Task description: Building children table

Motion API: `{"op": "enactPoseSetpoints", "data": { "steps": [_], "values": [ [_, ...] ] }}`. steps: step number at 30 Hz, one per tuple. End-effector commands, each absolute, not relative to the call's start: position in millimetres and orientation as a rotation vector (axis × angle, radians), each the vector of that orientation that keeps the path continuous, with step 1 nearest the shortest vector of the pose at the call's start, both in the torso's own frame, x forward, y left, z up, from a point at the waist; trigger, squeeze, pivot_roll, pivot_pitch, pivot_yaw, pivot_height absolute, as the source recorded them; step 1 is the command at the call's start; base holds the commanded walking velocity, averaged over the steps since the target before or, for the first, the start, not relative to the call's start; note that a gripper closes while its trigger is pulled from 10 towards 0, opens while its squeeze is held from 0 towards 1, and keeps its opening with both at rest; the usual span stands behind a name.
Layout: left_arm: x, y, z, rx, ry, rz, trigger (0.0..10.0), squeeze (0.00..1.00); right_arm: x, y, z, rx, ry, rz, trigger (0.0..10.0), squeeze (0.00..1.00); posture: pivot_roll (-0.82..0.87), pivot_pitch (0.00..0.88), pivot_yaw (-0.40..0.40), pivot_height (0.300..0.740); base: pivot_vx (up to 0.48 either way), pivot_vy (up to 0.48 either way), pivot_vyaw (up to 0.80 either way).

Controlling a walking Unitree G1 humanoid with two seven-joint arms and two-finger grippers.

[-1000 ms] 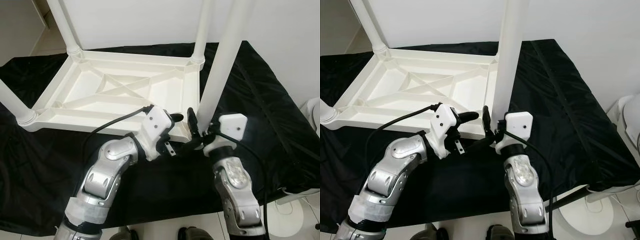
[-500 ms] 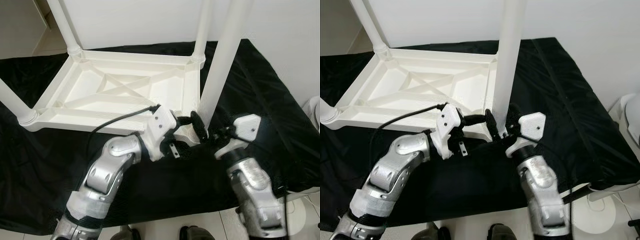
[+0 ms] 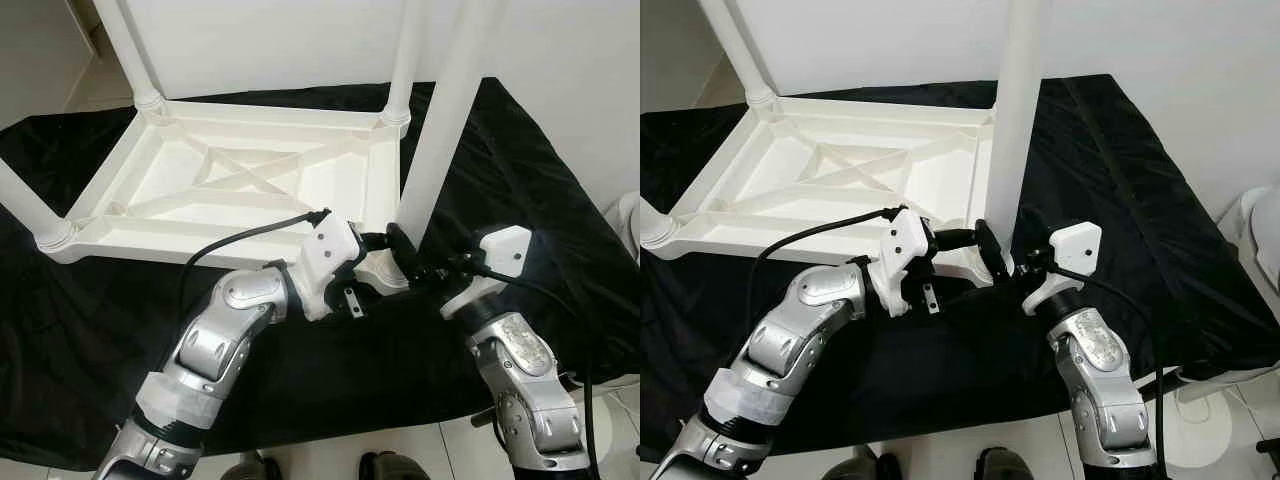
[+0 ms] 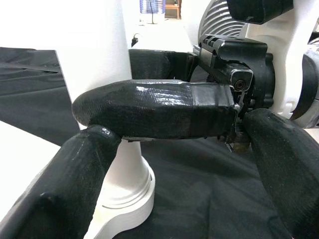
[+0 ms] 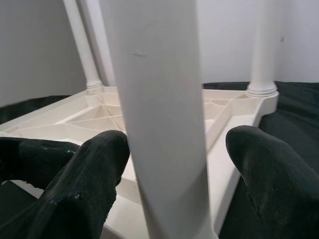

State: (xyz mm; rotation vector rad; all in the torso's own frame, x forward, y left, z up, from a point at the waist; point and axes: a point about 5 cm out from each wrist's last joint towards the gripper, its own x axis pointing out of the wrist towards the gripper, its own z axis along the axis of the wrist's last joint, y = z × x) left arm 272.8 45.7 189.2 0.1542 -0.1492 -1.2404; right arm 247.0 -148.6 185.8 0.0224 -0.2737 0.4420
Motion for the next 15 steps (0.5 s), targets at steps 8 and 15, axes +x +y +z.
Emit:
{"op": "enactPoseSetpoints", "data": {
  "steps": [8,15],
  "values": [
    [287,143,200,0.250,-0.061,-0.944,10.0,0.00,242,-177,185,-0.015,-0.251,0.415,10.0,0.00,-0.14,0.127,0.062,0.740,0.000,0.000,0.00],
    [268,112,200,0.220,-0.073,-1.098,10.0,0.00,244,-152,187,0.071,-0.283,0.385,10.0,0.00,-0.15,0.137,0.066,0.740,0.000,0.000,0.00]
  ]
}}
